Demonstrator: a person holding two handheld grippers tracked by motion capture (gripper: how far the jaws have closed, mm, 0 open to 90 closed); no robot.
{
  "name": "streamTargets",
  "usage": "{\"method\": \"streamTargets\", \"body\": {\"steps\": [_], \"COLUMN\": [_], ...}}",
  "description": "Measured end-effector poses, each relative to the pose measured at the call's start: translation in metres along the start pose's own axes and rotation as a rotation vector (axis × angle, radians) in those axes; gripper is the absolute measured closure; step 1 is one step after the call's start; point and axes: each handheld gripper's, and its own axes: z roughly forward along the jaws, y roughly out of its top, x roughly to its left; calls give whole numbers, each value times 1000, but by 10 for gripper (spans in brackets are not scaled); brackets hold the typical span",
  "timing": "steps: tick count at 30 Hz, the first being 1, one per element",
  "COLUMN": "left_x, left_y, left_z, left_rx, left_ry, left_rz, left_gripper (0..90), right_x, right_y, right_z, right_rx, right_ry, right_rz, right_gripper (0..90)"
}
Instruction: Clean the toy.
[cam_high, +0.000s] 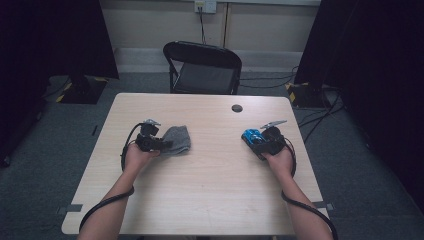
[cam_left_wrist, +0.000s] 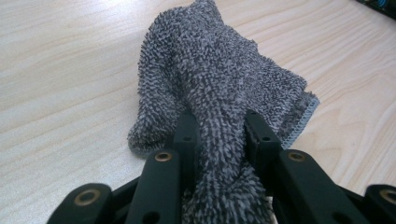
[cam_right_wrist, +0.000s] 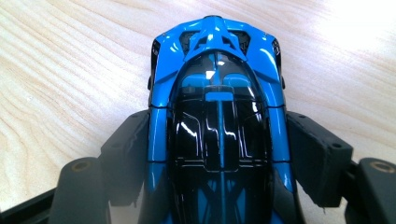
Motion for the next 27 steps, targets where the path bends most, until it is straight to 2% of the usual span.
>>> {"method": "streamTargets", "body": {"steps": [5,17,19,23,27], "left_x": [0,1,1,2,2], "left_y": [0,-1,-2,-4,-5], "left_z": [2,2,3,4,4], "left_rx": [1,11,5,0,-10], "left_ry": [5,18,21,13,20], "left_rz": [6,-14,-1,-14,11], "left_gripper": [693,662,634,567,467], "right_x": [0,-1,0,0,0], "right_y": [0,1,0,0,0], "right_z": [1,3,3,4,3], "right_rx": [0,-9,-13,-17,-26], "right_ry": [0,4,3,-1,-15], "right_rz": [0,-7,-9,-14,-18], "right_gripper": [279,277,275,264,225]}}
